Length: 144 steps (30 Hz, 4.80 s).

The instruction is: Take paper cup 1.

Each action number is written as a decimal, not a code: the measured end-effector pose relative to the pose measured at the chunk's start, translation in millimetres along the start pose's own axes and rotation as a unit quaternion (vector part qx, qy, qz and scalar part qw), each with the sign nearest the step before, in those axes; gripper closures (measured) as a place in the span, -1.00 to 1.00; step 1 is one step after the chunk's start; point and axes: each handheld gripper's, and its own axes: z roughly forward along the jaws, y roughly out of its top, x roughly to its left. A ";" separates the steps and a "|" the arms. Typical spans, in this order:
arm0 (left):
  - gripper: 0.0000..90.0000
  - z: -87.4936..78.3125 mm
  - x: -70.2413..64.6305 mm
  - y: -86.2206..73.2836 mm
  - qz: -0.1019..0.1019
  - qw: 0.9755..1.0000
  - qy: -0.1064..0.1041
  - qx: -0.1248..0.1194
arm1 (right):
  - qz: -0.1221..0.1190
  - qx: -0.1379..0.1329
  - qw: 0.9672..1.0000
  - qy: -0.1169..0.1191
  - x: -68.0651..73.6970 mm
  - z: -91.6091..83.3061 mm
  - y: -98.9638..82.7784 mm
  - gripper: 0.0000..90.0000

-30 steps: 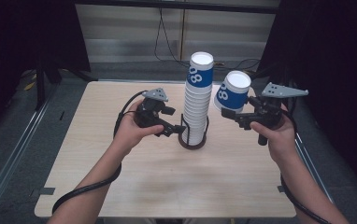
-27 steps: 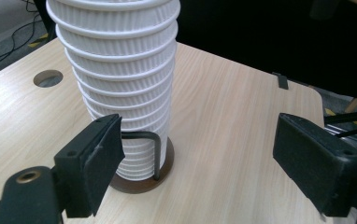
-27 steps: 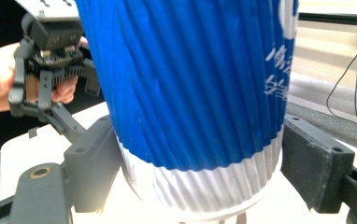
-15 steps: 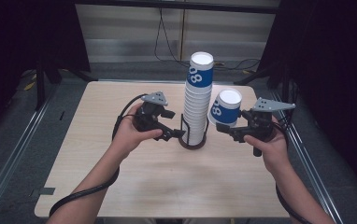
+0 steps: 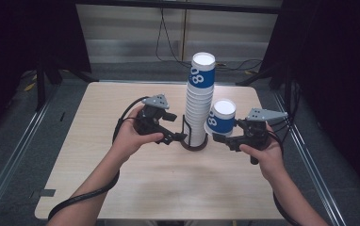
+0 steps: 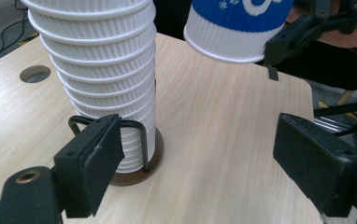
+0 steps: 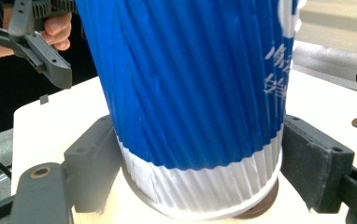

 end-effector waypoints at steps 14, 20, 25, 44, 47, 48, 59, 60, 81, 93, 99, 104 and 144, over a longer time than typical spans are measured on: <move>-0.65 5.6 -3.4 -6.6 0.002 1.000 -0.008 0.002 | -0.011 0.036 0.999 0.018 1.9 6.0 -7.2 -0.53; -0.65 9.2 -5.1 -7.5 0.004 1.000 -0.011 0.002 | -0.019 0.051 0.998 0.032 5.2 8.3 -8.7 -0.51; -0.65 11.7 -5.4 -10.6 0.006 1.000 -0.010 0.011 | -0.024 0.072 0.997 0.031 5.1 10.8 -10.3 -0.50; -0.64 18.9 -15.8 -10.5 0.056 0.994 0.010 0.098 | -0.072 0.184 0.980 0.027 5.5 19.7 -13.3 -0.50; -0.64 21.5 -18.1 -8.7 0.070 0.990 0.013 0.122 | -0.078 0.198 0.977 0.028 6.1 20.9 -12.9 -0.50; -0.64 22.2 -19.2 -8.4 0.072 0.989 0.014 0.129 | -0.084 0.205 0.975 0.027 6.7 21.4 -12.4 -0.50; -0.62 23.4 -23.9 -3.2 0.096 0.980 0.016 0.175 | -0.114 0.245 0.962 0.032 11.2 27.3 -10.1 -0.50; -0.62 23.4 -23.9 -3.2 0.096 0.980 0.016 0.175 | -0.114 0.245 0.962 0.032 11.2 27.3 -10.1 -0.50; -0.60 27.9 -26.1 -3.7 0.115 0.965 0.009 0.237 | -0.173 0.330 0.926 0.055 26.0 47.2 -7.5 -0.51; -0.62 32.2 -27.2 -0.1 0.110 0.964 0.000 0.242 | -0.200 0.363 0.909 0.054 34.6 55.7 -3.9 -0.51; -0.62 34.7 -28.0 1.2 0.107 0.964 -0.003 0.245 | -0.204 0.367 0.906 0.056 36.0 59.2 -3.8 -0.51; -0.62 37.1 -27.2 1.7 0.090 0.964 -0.011 0.250 | -0.205 0.371 0.904 0.056 37.3 61.9 -3.4 -0.51; -0.51 54.6 -27.5 10.4 0.047 0.960 -0.050 0.270 | -0.250 0.386 0.886 0.066 49.6 77.5 -2.8 -0.52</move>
